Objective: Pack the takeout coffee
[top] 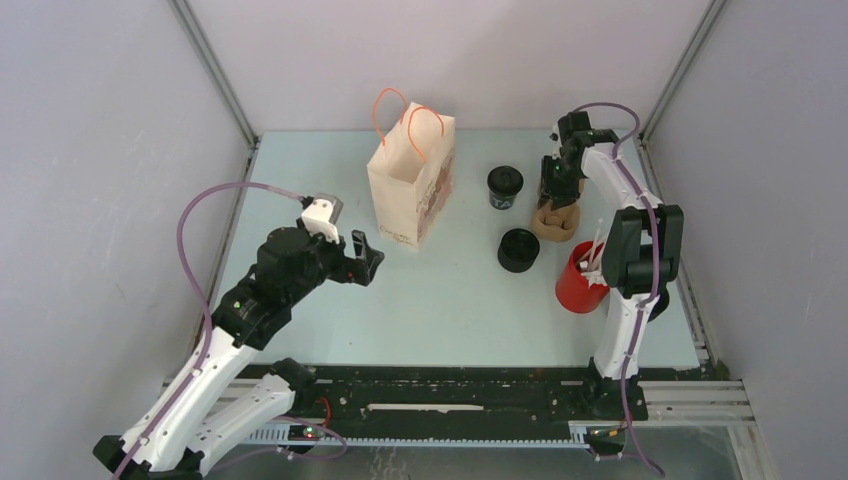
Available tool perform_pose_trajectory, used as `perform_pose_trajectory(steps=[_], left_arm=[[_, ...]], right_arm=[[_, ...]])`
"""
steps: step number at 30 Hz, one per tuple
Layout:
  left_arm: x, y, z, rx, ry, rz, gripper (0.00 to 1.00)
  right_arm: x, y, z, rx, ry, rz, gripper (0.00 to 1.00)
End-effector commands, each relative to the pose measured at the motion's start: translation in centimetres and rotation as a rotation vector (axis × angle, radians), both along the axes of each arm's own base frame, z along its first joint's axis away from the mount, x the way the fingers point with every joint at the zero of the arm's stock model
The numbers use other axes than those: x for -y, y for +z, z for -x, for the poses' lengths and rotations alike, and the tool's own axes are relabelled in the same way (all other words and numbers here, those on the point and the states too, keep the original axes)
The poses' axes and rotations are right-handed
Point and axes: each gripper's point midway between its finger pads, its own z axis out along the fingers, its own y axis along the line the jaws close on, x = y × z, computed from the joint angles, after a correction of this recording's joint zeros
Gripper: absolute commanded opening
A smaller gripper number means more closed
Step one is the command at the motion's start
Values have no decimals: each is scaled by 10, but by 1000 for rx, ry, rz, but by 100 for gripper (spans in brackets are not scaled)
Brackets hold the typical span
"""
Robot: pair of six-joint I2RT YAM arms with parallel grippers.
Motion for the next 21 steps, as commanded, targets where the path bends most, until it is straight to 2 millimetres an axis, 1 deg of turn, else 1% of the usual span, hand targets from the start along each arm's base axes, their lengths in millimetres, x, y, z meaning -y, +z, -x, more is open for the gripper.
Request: perform_pose_trajectory(steps=[1,4,6,11,17,21], left_arm=[[1,-1,-4,11,-1,10,95],[2,-1,-3,11,-3,12,95],[2,0,-3,13,-3,14,95],[2,0,-3,14,-3,15,95],[1,0,-3,14,-2,13,95],[1,-1,-3,13,-3,13,95]], right_arm=[[2,25,12,40,-3,7,45],[0,21,19,34,18,2,47],[0,17,21,23,29,4,47],[-5,13,14,18,50,-5,42],[-17,7,15,-2,83,-19,47],[-19,1,18,-20,93,-30,47]])
